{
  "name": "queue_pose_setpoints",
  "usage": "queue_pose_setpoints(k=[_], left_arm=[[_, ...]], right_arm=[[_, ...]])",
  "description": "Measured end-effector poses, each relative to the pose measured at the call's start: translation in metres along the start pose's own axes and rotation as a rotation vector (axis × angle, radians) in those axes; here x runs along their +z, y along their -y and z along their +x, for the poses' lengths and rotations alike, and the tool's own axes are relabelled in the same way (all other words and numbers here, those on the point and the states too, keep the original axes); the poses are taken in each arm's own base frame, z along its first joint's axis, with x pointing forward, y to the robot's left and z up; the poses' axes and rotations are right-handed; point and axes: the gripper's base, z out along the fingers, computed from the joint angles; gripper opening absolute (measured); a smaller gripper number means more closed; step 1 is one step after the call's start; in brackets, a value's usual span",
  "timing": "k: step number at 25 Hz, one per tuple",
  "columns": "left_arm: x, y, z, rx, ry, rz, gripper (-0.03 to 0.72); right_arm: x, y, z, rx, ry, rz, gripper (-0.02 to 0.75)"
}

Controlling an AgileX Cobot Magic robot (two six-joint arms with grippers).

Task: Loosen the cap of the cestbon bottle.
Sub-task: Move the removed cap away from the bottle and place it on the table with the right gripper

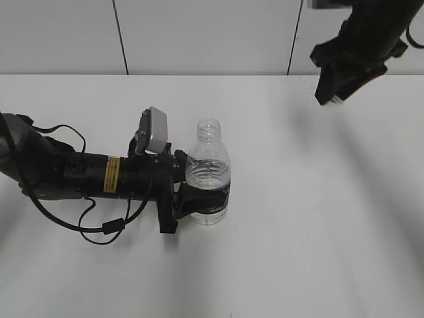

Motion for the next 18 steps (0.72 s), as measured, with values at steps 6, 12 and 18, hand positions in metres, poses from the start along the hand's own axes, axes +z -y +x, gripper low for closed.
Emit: queue_pose_setpoints(k=[6, 12, 18], left_arm=[[0.0, 0.0, 0.0, 0.0, -0.001, 0.0, 0.363], [0.0, 0.0, 0.0, 0.0, 0.0, 0.0, 0.363], [0.0, 0.0, 0.0, 0.0, 0.0, 0.0, 0.363]], right_arm=[[0.048, 0.016, 0.03, 0.158, -0.043, 0.017, 0.293], [0.086, 0.022, 0.059, 0.253, -0.069, 0.079, 0.291], [0.092, 0.031, 0.066, 0.27, -0.069, 0.188, 0.291]])
